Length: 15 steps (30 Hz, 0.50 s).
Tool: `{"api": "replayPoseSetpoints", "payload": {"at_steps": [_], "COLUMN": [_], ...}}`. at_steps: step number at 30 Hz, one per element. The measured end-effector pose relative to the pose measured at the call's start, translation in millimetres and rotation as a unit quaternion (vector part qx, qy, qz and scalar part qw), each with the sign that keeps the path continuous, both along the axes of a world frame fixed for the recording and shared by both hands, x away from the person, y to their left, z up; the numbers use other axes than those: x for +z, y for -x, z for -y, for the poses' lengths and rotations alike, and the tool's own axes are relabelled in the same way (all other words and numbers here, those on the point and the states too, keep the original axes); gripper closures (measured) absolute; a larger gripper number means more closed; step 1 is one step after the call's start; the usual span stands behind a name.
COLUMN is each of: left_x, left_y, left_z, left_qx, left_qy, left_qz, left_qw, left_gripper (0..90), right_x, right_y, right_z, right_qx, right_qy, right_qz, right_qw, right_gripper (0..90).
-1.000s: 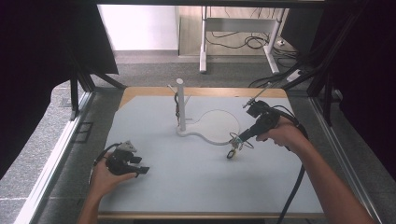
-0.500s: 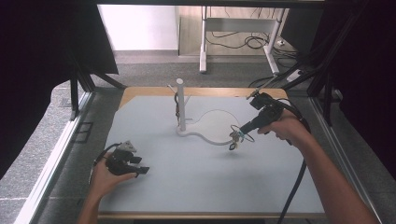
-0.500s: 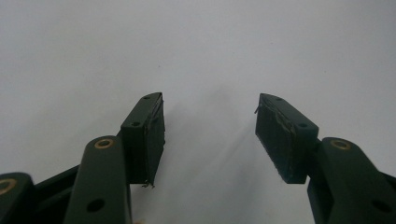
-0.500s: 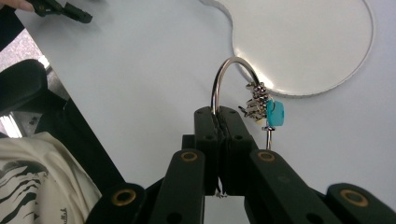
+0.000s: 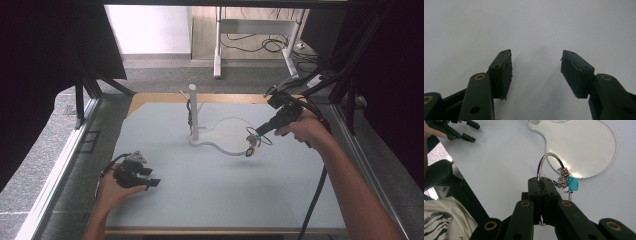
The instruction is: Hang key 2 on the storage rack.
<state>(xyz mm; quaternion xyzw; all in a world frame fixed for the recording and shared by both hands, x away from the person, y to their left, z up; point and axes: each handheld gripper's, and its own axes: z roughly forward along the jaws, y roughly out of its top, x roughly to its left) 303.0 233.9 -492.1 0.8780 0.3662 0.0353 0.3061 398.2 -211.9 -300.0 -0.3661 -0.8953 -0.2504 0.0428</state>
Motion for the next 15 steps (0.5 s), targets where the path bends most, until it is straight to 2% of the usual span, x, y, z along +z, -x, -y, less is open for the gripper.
{"api": "replayPoseSetpoints", "payload": {"at_steps": [15], "left_x": [1.5], "left_y": [0.5], "left_z": [-1.7], "left_qx": [0.002], "left_qy": [0.005], "left_qz": [0.002], "left_qw": [1.0000], "left_gripper": [42.7], "right_x": [3.6], "right_y": [-18.7], "right_z": [-9.1], "right_qx": [-0.010], "right_qy": [-0.008], "right_qz": [-0.005], "right_qw": [0.9999], "right_gripper": [87.7]}}
